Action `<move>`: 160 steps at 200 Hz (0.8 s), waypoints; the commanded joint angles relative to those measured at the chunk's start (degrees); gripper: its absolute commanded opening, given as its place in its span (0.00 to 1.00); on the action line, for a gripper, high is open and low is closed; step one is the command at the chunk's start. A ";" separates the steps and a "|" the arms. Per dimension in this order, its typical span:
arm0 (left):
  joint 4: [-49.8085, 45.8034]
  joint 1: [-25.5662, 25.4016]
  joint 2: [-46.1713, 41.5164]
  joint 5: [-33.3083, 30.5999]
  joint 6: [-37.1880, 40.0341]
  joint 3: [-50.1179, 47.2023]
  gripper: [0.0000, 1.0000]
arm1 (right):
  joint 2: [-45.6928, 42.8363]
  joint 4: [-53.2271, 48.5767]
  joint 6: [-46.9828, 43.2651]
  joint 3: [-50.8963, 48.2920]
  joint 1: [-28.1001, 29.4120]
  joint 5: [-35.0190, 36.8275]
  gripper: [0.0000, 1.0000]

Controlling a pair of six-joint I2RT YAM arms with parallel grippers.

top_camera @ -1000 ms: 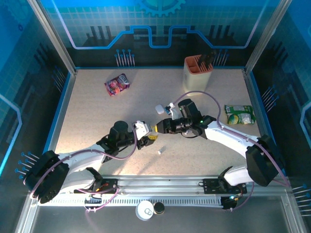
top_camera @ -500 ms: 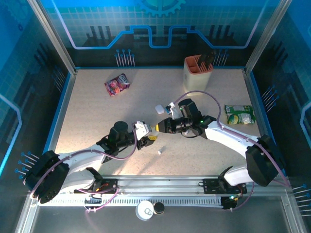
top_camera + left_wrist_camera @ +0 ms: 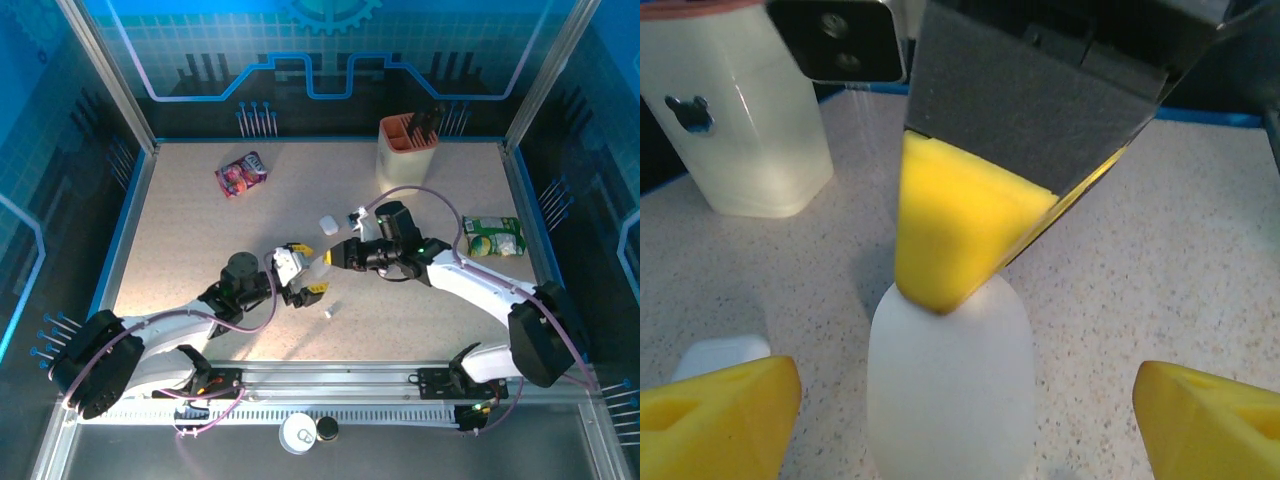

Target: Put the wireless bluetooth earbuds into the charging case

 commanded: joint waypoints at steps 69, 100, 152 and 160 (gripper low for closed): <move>35.62 -0.38 14.41 2.70 -11.98 -2.00 0.86 | -9.59 15.39 14.92 -6.72 -6.06 -6.89 0.21; 35.65 -0.50 15.77 4.24 -12.23 0.07 0.87 | -12.37 21.04 20.39 -8.36 -7.36 -9.13 0.21; 35.63 -0.72 20.06 2.62 -10.55 4.23 0.79 | -13.35 39.57 36.83 -12.81 -9.40 -11.08 0.21; 35.62 -0.82 20.43 2.74 -10.22 5.03 0.78 | -13.61 40.57 38.23 -13.28 -9.60 -10.70 0.21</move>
